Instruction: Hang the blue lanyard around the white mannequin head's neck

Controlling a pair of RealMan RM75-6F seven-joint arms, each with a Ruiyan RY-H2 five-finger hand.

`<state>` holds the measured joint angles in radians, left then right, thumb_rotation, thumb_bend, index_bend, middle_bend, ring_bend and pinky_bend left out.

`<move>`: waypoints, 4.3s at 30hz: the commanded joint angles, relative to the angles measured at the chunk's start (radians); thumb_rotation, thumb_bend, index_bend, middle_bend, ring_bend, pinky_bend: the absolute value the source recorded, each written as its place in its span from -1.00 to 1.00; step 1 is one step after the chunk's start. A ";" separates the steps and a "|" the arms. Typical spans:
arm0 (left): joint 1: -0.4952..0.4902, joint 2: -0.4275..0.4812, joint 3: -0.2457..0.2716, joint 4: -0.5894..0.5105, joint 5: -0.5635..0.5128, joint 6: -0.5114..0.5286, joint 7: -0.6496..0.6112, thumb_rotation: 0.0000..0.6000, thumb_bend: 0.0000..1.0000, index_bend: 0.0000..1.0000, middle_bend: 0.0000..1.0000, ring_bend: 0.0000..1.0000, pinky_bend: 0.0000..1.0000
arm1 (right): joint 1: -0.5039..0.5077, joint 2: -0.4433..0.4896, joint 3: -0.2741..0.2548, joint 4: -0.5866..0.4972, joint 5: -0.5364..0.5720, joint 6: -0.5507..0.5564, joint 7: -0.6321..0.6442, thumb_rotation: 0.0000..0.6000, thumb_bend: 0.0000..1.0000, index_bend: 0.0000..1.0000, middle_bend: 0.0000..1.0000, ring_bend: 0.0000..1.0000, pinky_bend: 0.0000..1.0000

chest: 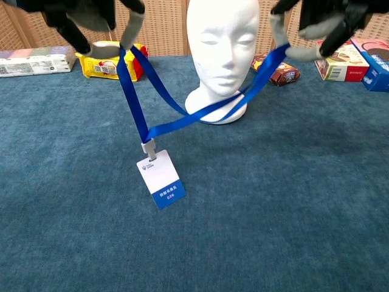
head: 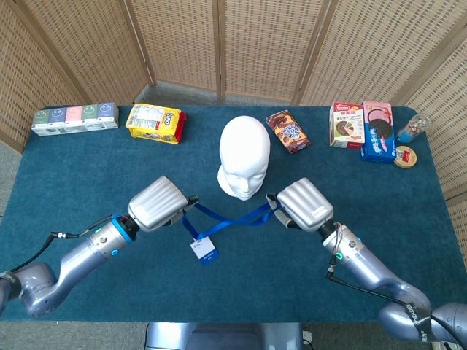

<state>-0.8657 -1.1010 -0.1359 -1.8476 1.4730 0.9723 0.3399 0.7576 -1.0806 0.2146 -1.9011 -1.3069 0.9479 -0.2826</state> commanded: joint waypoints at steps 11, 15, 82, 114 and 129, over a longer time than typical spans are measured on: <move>-0.031 0.120 -0.113 -0.052 -0.070 -0.005 -0.079 1.00 -0.12 0.37 1.00 1.00 1.00 | 0.091 0.123 0.131 -0.080 0.150 -0.041 -0.007 1.00 0.11 0.57 1.00 1.00 1.00; -0.041 0.134 -0.136 -0.049 -0.090 -0.008 -0.090 1.00 -0.12 0.37 1.00 1.00 1.00 | 0.112 0.137 0.148 -0.072 0.172 -0.051 0.002 1.00 0.11 0.57 1.00 1.00 1.00; -0.278 -0.013 -0.238 0.281 -0.430 -0.093 0.068 1.00 -0.09 0.38 1.00 1.00 1.00 | 0.463 -0.080 0.175 0.518 0.287 -0.257 0.097 1.00 0.12 0.60 1.00 1.00 1.00; -0.340 -0.035 -0.243 0.254 -0.455 -0.092 0.085 1.00 -0.09 0.38 1.00 1.00 1.00 | 0.358 0.033 0.134 0.449 0.336 -0.171 0.073 1.00 0.12 0.61 1.00 1.00 1.00; -0.365 -0.054 -0.237 0.259 -0.467 -0.091 0.095 1.00 -0.09 0.38 1.00 1.00 1.00 | 0.302 0.059 0.117 0.444 0.330 -0.151 0.088 1.00 0.12 0.61 1.00 1.00 1.00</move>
<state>-1.2302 -1.1547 -0.3734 -1.5884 1.0071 0.8804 0.4341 1.0611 -1.0222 0.3318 -1.4562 -0.9768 0.7964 -0.1959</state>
